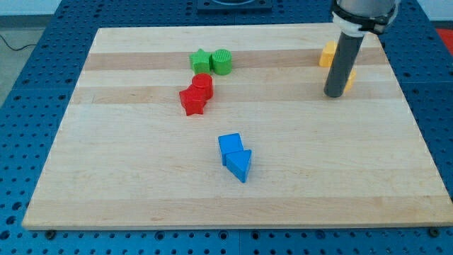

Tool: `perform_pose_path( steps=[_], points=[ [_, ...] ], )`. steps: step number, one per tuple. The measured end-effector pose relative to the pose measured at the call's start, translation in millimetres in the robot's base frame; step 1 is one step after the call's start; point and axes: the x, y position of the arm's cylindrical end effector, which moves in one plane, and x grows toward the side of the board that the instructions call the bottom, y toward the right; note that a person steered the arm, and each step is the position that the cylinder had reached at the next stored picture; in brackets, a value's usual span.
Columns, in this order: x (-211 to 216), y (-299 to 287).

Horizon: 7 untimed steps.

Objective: Move the yellow hexagon into the yellow heart

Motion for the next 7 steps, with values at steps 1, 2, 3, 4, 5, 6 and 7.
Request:
perform_pose_path(
  steps=[1,2,3,4,5,6,7],
  points=[
    [23.2,4.1],
    [29.2,29.3],
    [5.9,37.6],
    [-29.9,27.2],
    [-41.0,14.8],
    [-39.6,14.7],
    [-35.8,14.7]
  ],
)
